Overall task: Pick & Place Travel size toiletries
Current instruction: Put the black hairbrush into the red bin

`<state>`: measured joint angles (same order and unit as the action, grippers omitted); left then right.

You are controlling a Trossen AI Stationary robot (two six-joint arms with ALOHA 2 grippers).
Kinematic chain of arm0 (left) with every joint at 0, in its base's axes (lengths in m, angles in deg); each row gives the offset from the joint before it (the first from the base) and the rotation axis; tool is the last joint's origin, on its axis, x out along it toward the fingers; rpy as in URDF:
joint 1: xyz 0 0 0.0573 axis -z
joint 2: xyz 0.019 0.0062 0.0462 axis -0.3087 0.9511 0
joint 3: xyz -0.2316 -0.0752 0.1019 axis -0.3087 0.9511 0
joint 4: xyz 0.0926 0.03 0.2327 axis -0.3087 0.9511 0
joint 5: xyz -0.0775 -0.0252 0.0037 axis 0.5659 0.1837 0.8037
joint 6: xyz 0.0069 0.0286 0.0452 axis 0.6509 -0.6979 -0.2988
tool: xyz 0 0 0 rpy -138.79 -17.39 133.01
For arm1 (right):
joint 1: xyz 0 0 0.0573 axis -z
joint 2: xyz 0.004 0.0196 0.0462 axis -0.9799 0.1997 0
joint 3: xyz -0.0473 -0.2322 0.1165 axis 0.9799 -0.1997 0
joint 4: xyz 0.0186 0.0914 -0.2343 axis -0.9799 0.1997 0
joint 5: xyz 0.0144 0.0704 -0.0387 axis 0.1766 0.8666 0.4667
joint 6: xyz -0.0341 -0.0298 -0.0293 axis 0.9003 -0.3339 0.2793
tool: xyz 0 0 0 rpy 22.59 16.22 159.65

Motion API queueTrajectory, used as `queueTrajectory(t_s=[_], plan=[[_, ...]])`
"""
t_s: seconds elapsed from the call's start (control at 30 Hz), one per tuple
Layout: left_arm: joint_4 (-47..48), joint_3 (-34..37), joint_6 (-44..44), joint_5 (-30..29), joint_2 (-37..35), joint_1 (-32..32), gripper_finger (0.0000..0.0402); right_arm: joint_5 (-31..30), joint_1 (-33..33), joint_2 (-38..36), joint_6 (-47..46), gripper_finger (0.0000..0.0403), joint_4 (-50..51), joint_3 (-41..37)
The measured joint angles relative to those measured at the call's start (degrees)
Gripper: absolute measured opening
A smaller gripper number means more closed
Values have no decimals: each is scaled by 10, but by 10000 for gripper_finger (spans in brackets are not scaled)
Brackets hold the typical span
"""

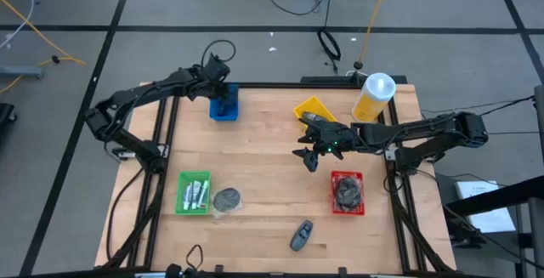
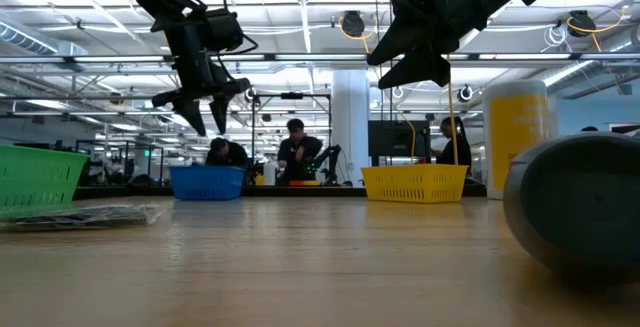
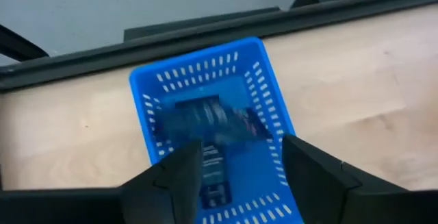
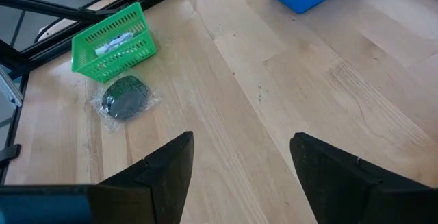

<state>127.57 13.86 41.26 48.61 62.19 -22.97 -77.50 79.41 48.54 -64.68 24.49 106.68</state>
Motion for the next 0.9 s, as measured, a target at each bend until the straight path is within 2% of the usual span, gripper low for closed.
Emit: queueTrajectory(t_s=[0.23,0.5,0.67,0.9], plan=[[3,0,-7,17,0,0,212,0,0,0,0,235,0,0],[19,0,-41,144,-45,19,194,31,-3,0,19,235,0,0],[45,0,-41,159,-88,96,169,32,-3,0,15,235,0,0],[86,0,-7,160,-104,260,142,32,-3,0,17,235,4,0]])
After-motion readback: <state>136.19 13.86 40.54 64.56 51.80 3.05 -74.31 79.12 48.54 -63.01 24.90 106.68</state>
